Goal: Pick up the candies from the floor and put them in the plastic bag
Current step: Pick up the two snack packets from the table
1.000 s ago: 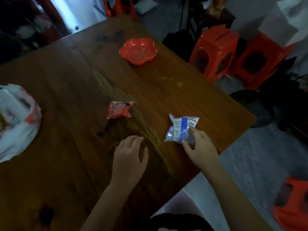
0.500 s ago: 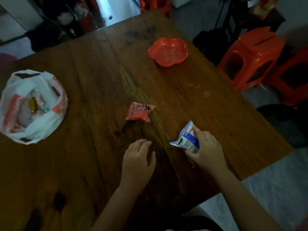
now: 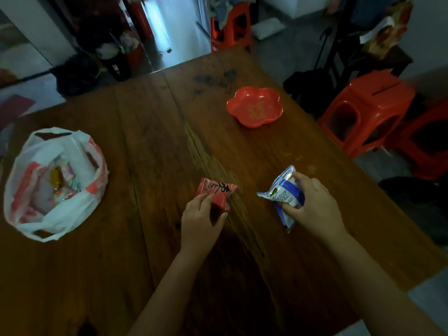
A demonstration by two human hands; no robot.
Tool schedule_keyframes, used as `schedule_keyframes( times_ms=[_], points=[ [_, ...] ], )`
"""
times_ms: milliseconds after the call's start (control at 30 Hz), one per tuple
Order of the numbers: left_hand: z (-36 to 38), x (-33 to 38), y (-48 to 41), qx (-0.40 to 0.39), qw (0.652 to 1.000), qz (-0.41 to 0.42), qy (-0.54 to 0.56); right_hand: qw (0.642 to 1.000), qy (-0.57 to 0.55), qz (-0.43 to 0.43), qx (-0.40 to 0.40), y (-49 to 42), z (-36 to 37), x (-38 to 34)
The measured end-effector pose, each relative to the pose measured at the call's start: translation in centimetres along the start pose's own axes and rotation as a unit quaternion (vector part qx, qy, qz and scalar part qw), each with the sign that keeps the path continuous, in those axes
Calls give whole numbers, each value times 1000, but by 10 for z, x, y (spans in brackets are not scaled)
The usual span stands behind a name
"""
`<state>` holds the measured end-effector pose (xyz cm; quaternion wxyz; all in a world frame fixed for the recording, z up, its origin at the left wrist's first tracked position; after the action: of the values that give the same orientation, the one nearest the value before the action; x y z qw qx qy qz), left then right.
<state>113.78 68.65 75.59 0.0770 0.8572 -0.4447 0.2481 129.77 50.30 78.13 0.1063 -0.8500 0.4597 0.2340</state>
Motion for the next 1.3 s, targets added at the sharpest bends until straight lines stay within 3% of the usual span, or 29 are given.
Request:
schedule_keyframes(
  times_ms=[367, 1033, 1300],
  points=[
    [29, -36, -67, -184, 978, 81, -57, 1000, -10, 0, -16, -47, 10, -11],
    [20, -24, 0, -38, 998, -7, -45, 998, -26, 4, -49, -11, 25, -8],
    [-18, -6, 60, 45, 997, -56, -7, 997, -15, -45, -68, 22, 23, -12]
  ],
)
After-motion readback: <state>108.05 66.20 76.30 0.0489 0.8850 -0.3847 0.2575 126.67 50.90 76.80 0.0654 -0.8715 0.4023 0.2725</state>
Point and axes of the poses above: each hand's wrist, its own y-axis away from the middle knuckle, its own z-axis out of the palm, x = y × z, the point moved 5 cm from there along -y, towards the middle knuckle, and after that the axes turned 1 degree about z, right-handed, at the moved point
